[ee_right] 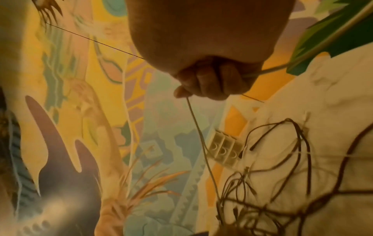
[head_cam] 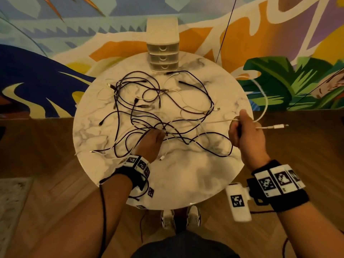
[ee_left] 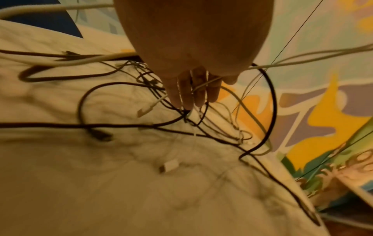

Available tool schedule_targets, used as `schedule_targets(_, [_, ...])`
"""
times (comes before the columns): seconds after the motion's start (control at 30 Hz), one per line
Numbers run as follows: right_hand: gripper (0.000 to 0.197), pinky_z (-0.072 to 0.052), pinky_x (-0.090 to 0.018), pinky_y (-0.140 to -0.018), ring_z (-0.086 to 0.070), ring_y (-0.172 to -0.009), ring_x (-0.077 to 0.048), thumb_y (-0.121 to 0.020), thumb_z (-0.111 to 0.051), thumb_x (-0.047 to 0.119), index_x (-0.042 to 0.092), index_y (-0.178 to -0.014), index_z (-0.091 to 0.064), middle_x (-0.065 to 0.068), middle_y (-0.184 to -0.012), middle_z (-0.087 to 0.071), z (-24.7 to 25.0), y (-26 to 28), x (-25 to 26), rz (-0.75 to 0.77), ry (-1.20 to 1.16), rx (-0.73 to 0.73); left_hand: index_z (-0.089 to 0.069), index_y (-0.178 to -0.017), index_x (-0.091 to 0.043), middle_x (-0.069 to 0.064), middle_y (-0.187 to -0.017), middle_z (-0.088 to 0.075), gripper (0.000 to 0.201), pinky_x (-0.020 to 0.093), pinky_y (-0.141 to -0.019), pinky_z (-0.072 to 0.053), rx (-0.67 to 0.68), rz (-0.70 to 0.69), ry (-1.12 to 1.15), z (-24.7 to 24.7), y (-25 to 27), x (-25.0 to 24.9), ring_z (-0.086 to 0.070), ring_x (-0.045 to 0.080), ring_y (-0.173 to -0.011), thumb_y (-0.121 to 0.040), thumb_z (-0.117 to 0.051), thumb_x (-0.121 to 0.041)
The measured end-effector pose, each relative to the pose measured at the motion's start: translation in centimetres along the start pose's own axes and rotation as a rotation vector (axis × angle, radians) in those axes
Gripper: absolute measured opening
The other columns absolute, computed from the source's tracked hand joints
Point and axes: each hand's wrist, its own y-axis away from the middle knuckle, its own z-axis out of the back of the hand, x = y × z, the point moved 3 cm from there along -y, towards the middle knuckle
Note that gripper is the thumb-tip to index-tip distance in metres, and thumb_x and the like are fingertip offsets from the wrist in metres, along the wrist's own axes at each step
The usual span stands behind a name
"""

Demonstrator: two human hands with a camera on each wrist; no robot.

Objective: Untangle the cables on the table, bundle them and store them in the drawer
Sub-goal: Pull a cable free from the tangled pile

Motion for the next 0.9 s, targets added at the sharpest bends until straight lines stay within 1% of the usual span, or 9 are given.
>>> schedule_targets(0.07, [0.059, -0.028, -0.017, -0.039, -0.033, -0.035, -0.009, -0.103, -0.023, 0.039, 0.01, -0.06, -0.052, 0.001, -0.038, -0.038, -1.3, 0.4, -0.7, -0.019, -0.029, 0.035, -0.061, -0.106, -0.004, 0.015, -0.107, -0.06, 0.03, 0.03, -0.09, -0.039, -0.029, 0.001, 0.017, 0.2, -0.1, -1.1, -0.054, 0.029, -0.102, -0.1, -0.039, -0.024])
schedule_targets(0.17, [0.063, -0.028, -0.014, -0.036, -0.035, -0.033, -0.006, -0.102, -0.02, 0.043, 0.001, -0.083, -0.064, -0.011, -0.048, -0.042, -4.5, 1.9, -3.8, -0.164, 0.008, 0.254, -0.06, -0.112, -0.007, 0.013, -0.119, -0.058, 0.034, 0.035, -0.1, -0.037, 0.039, -0.097, -0.114, -1.1, 1.1, -2.7, -0.049, 0.026, -0.115, -0.1, -0.037, -0.029])
schedule_targets(0.23, [0.068, -0.03, -0.014, -0.037, -0.037, -0.033, -0.006, -0.1, -0.02, 0.048, 0.0, -0.088, -0.067, -0.015, -0.05, -0.048, -6.2, 2.5, -5.7, -0.248, 0.1, 0.385, -0.06, -0.103, -0.011, 0.006, -0.107, -0.057, 0.03, 0.035, -0.09, -0.04, 0.06, -0.196, -0.177, -2.0, 2.3, -3.9, -0.049, 0.02, -0.101, -0.1, -0.038, -0.03])
schedule_targets(0.37, [0.075, -0.037, -0.025, -0.062, -0.05, -0.042, -0.004, -0.098, -0.021, 0.055, 0.005, -0.064, -0.066, -0.007, -0.049, -0.059, -7.9, 2.4, -8.0, -0.142, 0.468, 0.48, -0.06, -0.104, -0.015, 0.001, -0.098, -0.053, 0.028, 0.03, -0.078, -0.041, 0.091, -0.306, -0.217, -3.0, 4.0, -5.1, -0.046, 0.015, -0.089, -0.099, -0.039, -0.033])
schedule_targets(0.5, [0.064, -0.043, -0.031, -0.072, -0.061, -0.059, -0.018, -0.101, -0.028, 0.039, 0.007, -0.056, -0.059, -0.006, -0.05, -0.059, -7.9, 1.4, -8.4, -0.133, 0.612, 0.469, -0.059, -0.106, -0.017, -0.001, -0.102, -0.05, 0.023, 0.019, -0.077, -0.031, 0.164, -0.396, -0.239, -3.5, 4.2, -5.2, -0.042, 0.01, -0.09, -0.099, -0.04, -0.029])
schedule_targets(0.6, [0.059, -0.041, -0.028, -0.062, -0.051, -0.044, -0.004, -0.101, -0.033, 0.037, 0.012, -0.052, -0.057, 0.005, -0.04, -0.052, -7.2, 1.0, -8.0, -0.089, 0.564, 0.382, -0.059, -0.11, -0.017, -0.004, -0.106, -0.049, 0.027, 0.019, -0.077, -0.034, 0.226, -0.266, -0.088, -3.8, 3.4, -4.2, -0.047, 0.008, -0.09, -0.1, -0.038, -0.032])
schedule_targets(0.67, [0.058, -0.036, -0.027, -0.059, -0.046, -0.04, -0.003, -0.1, -0.036, 0.036, 0.01, -0.053, -0.057, 0.006, -0.038, -0.049, -6.5, 0.8, -7.4, -0.055, 0.52, 0.324, -0.058, -0.111, -0.014, 0.0, -0.109, -0.051, 0.025, 0.026, -0.079, -0.041, 0.244, -0.205, -0.083, -3.8, 2.5, -3.4, -0.052, 0.014, -0.092, -0.098, -0.043, -0.029])
schedule_targets(0.77, [0.057, -0.034, -0.027, -0.056, -0.043, -0.038, -0.004, -0.1, -0.039, 0.035, 0.014, -0.05, -0.054, 0.007, -0.037, -0.047, -5.1, 0.2, -5.5, -0.02, 0.397, 0.247, -0.058, -0.101, -0.007, 0.009, -0.101, -0.054, 0.019, 0.028, -0.073, -0.039, 0.197, -0.156, -0.124, -2.6, 0.3, -2.7, -0.055, 0.023, -0.087, -0.096, -0.047, -0.021])
schedule_targets(0.9, [0.057, -0.033, -0.027, -0.05, -0.039, -0.04, -0.009, -0.102, -0.032, 0.033, 0.015, -0.051, -0.048, 0.003, -0.038, -0.042, -2.8, -1.2, -1.2, 0.082, 0.185, 0.097, -0.057, -0.095, -0.002, 0.014, -0.096, -0.057, 0.02, 0.023, -0.067, -0.029, 0.085, -0.052, -0.054, -1.3, -2.3, -2.0, -0.052, 0.024, -0.084, -0.096, -0.048, -0.019])
